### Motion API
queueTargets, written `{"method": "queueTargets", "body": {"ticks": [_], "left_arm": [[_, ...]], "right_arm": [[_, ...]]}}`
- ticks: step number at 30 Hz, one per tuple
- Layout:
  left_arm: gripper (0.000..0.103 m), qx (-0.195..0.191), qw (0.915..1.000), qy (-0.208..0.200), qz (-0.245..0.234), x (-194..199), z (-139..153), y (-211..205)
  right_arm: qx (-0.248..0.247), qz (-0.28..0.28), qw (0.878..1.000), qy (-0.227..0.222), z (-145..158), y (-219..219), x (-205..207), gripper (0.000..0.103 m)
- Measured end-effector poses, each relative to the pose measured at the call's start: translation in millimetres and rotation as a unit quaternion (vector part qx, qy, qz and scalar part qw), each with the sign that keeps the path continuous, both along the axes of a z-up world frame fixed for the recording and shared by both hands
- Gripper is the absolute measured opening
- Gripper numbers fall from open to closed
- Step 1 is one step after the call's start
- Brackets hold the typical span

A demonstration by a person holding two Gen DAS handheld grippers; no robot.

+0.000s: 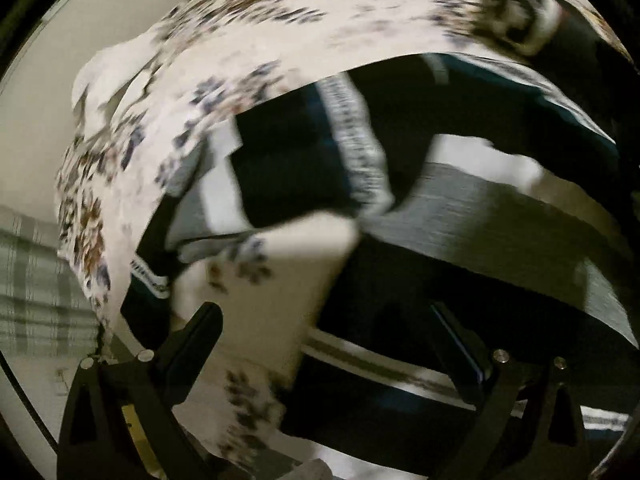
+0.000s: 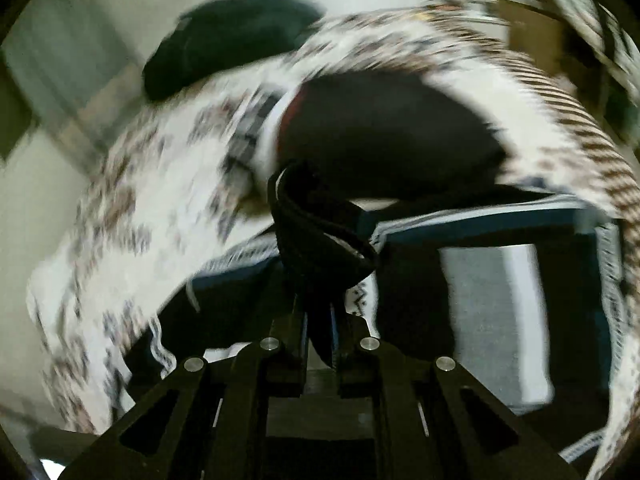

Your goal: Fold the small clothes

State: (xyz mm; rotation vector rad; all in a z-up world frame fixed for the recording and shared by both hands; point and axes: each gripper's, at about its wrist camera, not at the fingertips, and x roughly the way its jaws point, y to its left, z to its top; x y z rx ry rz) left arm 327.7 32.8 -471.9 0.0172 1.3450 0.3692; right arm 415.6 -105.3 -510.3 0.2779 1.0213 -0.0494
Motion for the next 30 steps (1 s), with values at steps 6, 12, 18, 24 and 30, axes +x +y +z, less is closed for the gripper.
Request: {"method": "queueTargets", "body": {"ticks": [6,12,18,24,30], "left_arm": [[0.103,-0.005,0.9998,0.004,0.019,2.3,-10.6,27.9],[0.103,-0.029,0.9988,0.002,0.041,0.5,-8.4,48.9],[0.103,-0.097,0.9859,-0.013,0.136,-29.5,-6.3,111.3],[0.103,-0.215,0.9102,-0.015,0.354,-89.9,-47.6,200.3],[0.103,-0.28,0.8202,-0.036,0.498,-126.5,-84.1,248.8]], "right_arm": [[-0.031,0.031,0.997,0.06,-64.4,32.7,21.6,0.01],[0.123,0.075,0.985,0.09,-70.4,19.4,15.4,0.054],[0.135,-0.011,0.987,0.09,-47.9,-39.0,-27.5,0.07],[0.083,-0.052,0.989,0.112,-47.2,-76.5,-40.3,0.07],[0.086,-0.062,0.984,0.142,-62.2,-73.3,-35.5,0.07]]}}
